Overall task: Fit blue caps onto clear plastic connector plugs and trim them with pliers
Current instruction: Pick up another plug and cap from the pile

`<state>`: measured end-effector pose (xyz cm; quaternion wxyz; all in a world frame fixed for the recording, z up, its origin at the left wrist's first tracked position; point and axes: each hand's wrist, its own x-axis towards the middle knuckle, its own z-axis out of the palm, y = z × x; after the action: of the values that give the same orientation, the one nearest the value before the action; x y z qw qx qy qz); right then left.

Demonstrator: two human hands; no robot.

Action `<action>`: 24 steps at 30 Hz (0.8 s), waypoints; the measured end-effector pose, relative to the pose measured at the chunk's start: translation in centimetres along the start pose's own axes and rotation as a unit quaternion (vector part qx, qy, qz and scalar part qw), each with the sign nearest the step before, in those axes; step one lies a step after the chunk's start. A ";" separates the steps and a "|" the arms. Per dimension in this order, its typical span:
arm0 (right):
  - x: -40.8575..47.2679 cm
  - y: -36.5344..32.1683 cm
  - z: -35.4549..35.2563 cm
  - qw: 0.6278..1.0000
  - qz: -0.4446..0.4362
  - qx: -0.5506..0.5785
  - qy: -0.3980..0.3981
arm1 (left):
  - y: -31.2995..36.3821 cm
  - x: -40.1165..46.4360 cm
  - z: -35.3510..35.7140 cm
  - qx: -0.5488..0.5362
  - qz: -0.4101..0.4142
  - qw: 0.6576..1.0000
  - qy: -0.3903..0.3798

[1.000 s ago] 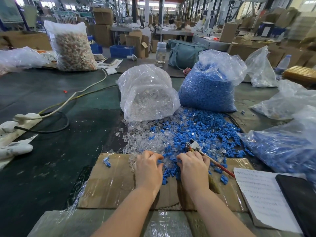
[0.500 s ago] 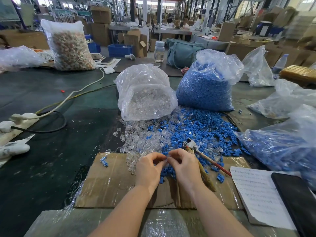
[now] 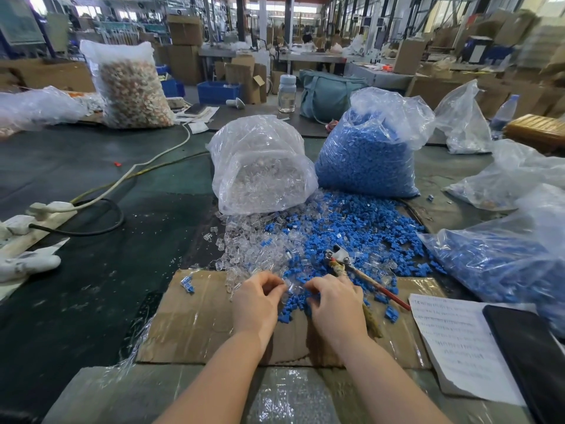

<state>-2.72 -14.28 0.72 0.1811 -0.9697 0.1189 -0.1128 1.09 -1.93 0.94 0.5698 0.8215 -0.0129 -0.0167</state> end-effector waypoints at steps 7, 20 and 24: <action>-0.9 -0.6 0.6 0.994 -0.108 -0.013 -0.016 | -0.3 -0.3 -0.2 -0.003 -0.020 1.000 0.016; -1.7 -1.2 1.5 0.991 -0.129 -0.032 -0.002 | -0.2 -0.3 -0.6 0.010 -0.034 0.999 0.007; -1.2 -0.7 1.6 0.993 -0.112 -0.041 -0.007 | -0.3 -0.2 -0.5 -0.019 -0.050 0.999 0.008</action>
<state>-3.35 -12.77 -0.67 0.1281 -0.9843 0.0130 -0.1208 0.91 -1.35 0.88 0.5839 0.8102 0.0332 -0.0387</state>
